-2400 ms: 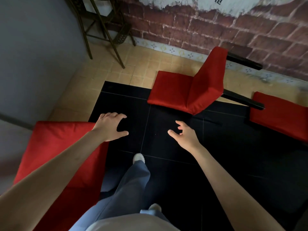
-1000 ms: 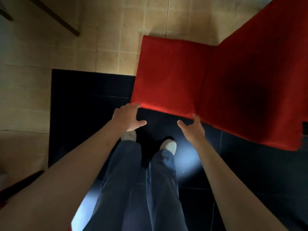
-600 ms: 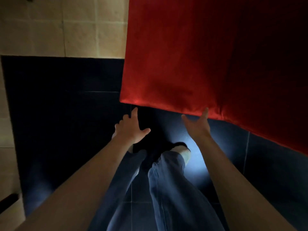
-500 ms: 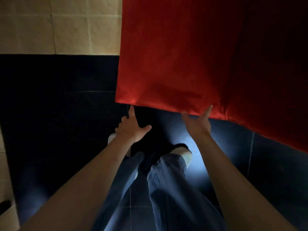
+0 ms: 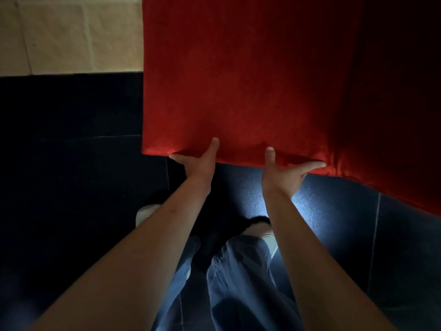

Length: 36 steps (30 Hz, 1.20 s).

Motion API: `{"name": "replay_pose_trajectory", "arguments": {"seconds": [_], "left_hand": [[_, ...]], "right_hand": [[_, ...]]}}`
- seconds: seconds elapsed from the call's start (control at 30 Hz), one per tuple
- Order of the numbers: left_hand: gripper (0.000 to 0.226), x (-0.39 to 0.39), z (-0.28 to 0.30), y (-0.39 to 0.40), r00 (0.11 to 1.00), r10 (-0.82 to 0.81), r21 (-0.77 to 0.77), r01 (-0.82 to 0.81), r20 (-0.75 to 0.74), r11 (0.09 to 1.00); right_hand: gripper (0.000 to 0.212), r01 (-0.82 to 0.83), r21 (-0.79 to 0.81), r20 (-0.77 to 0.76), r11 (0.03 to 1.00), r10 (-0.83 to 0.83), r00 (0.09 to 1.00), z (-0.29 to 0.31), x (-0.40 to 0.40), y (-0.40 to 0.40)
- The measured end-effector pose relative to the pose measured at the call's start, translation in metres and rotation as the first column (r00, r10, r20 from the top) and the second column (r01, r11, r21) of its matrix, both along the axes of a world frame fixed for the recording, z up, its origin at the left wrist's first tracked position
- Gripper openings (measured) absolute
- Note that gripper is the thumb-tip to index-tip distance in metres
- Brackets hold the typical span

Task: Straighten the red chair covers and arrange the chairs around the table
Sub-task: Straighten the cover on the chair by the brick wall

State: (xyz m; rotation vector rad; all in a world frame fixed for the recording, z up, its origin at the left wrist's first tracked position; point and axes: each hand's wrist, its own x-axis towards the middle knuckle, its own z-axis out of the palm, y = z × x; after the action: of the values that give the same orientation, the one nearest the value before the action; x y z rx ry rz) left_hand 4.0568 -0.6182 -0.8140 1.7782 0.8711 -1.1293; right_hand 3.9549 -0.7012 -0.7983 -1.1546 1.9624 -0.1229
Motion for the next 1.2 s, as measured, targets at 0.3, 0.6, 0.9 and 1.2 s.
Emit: {"name": "replay_pose_trajectory", "arguments": {"seconds": [0.3, 0.6, 0.9, 1.2], "left_hand": [[0.141, 0.006, -0.014, -0.017, 0.928, 0.366, -0.007, -0.367, -0.071, 0.93], [0.136, -0.011, -0.025, -0.025, 0.893, 0.443, -0.08, -0.437, 0.078, 0.896], [0.131, -0.029, -0.037, -0.033, 0.859, 0.335, -0.08, -0.331, 0.386, 0.94], [0.137, -0.028, -0.056, -0.028, 0.806, 0.398, -0.189, -0.35, 0.439, 0.917]], "right_hand": [[0.128, 0.293, -0.078, 0.04, 0.953, -0.291, 0.956, -0.018, 0.008, 0.002], [0.13, 0.379, -0.147, 0.183, 0.914, -0.351, 0.918, -0.035, 0.015, 0.003], [0.127, 0.36, -0.241, 0.231, 0.901, -0.307, 0.923, -0.04, 0.009, 0.006], [0.133, 0.39, -0.256, 0.294, 0.884, -0.313, 0.903, -0.054, 0.004, 0.0]]}}
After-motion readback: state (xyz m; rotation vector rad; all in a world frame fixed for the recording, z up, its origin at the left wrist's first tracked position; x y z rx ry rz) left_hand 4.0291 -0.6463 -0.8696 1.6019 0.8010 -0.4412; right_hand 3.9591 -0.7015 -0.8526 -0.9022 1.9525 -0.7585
